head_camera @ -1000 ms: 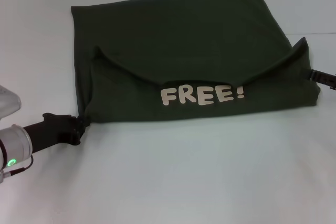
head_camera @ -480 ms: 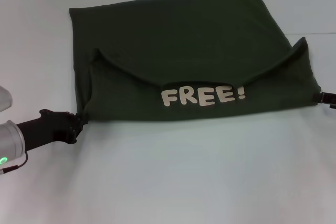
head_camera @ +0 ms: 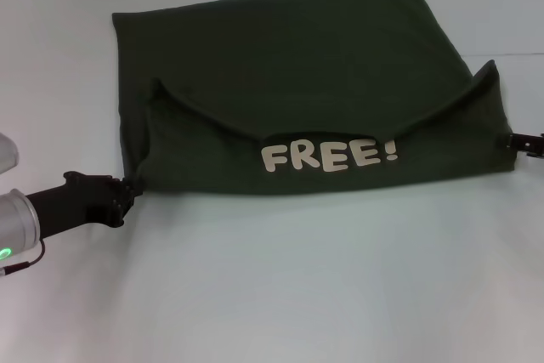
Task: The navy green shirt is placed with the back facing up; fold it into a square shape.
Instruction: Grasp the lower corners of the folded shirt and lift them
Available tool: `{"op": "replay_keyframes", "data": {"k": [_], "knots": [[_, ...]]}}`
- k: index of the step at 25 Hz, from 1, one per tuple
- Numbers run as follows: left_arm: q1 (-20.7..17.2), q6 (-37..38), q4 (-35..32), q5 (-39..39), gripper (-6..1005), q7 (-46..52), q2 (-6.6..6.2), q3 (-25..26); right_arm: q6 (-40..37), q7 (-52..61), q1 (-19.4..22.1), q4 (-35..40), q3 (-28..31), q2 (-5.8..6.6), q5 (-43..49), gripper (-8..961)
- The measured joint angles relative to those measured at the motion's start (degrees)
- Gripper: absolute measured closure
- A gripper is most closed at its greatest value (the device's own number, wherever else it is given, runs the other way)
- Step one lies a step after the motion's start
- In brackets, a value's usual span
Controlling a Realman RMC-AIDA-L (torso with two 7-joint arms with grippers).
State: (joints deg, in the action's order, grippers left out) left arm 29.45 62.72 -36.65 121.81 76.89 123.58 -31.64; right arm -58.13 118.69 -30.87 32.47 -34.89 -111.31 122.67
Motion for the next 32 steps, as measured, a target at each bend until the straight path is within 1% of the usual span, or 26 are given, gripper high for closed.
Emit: {"op": "replay_keyframes", "data": {"k": [3, 4, 9, 23, 28, 32], "knots": [[0.07, -0.28, 0.01, 0.00, 966, 0.01, -0.01, 0.00, 1.16, -0.50, -1.10, -0.68, -0.75, -0.45, 0.02, 185], [0.08, -0.34, 0.02, 0.00, 966, 0.01, -0.01, 0.00, 2.31, -0.60, -1.56, -0.92, -1.89, -0.86, 0.03, 185], [0.10, -0.41, 0.02, 0.00, 966, 0.02, -0.01, 0.01, 4.09, -0.57, -2.06, -1.31, -3.88, -1.43, 0.02, 187], [0.42, -0.51, 0.20, 0.00, 965, 0.02, -0.10, 0.00, 4.35, -0.57, -1.43, -1.36, -3.61, -1.55, 0.02, 215], [0.43, -0.50, 0.28, 0.00, 965, 0.02, -0.10, 0.00, 2.98, -0.63, -1.40, -1.36, -4.23, -1.54, -0.03, 230], [0.44, -0.53, 0.33, 0.00, 965, 0.02, -0.10, 0.00, 1.14, -0.75, -1.29, -1.35, -3.88, -1.54, -0.25, 310]]}}
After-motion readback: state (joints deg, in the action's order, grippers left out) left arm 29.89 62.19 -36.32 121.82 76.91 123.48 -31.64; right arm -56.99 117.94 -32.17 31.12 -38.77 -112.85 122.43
